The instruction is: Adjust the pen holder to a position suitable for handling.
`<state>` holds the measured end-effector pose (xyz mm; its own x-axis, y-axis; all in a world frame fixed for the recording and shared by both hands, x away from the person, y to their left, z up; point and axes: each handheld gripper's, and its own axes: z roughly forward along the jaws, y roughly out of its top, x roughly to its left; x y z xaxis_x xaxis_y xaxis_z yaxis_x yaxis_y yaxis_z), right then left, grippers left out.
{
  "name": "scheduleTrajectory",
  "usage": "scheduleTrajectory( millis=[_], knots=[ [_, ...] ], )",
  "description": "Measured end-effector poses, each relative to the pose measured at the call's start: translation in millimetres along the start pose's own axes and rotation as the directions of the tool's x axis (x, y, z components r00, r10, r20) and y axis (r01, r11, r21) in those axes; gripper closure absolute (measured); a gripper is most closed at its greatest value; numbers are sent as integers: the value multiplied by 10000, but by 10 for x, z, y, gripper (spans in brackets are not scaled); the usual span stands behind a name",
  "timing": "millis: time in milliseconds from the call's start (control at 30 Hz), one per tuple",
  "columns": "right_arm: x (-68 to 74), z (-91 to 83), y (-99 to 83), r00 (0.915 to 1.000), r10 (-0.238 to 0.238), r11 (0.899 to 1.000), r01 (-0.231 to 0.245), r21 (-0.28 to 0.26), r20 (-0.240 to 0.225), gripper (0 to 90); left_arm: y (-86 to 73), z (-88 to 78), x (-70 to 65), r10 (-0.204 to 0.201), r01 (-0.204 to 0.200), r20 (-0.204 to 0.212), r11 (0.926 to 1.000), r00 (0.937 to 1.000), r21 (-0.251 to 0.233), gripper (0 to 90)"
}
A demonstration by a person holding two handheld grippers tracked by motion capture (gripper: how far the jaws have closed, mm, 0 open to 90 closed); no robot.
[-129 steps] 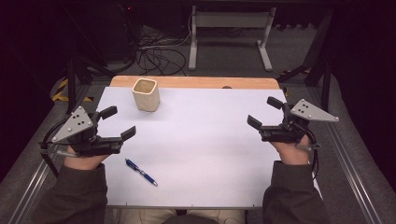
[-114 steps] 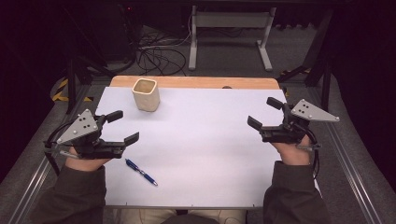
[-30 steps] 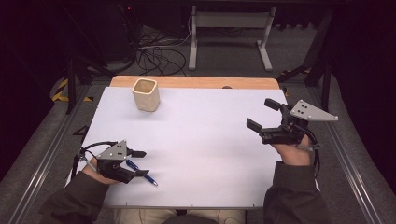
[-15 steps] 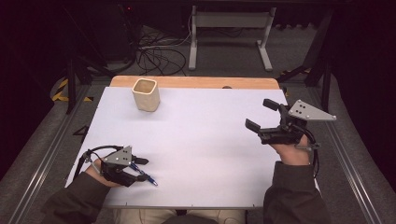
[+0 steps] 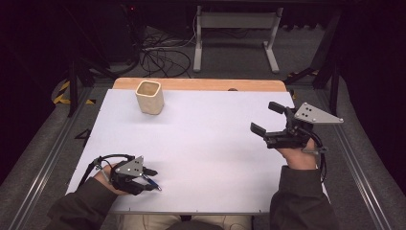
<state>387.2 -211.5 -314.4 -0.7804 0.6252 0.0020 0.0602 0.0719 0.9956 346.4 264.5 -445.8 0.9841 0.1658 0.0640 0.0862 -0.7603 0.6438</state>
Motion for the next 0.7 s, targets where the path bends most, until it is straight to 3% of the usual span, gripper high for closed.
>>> scheduleTrajectory(
  millis=[300, 567, 700],
  knots=[
    [-1, 27, -12, 9999, 53, 10000, -52, 67, -95, 20, -11, 86, -7, 167, -171, 85, 9986, 9998, 510, 588],
    [3, 38, -17, 9998, 110, 9999, -109, 87, -146, 20, -7, 105, 9, 171, -176, 134, 9991, 9998, 385, 610],
    [5, 47, -19, 9998, 122, 9999, -120, 109, -153, 20, -5, 108, 9, -46, 38, 193, 9993, 9998, 383, 634]
  ],
)
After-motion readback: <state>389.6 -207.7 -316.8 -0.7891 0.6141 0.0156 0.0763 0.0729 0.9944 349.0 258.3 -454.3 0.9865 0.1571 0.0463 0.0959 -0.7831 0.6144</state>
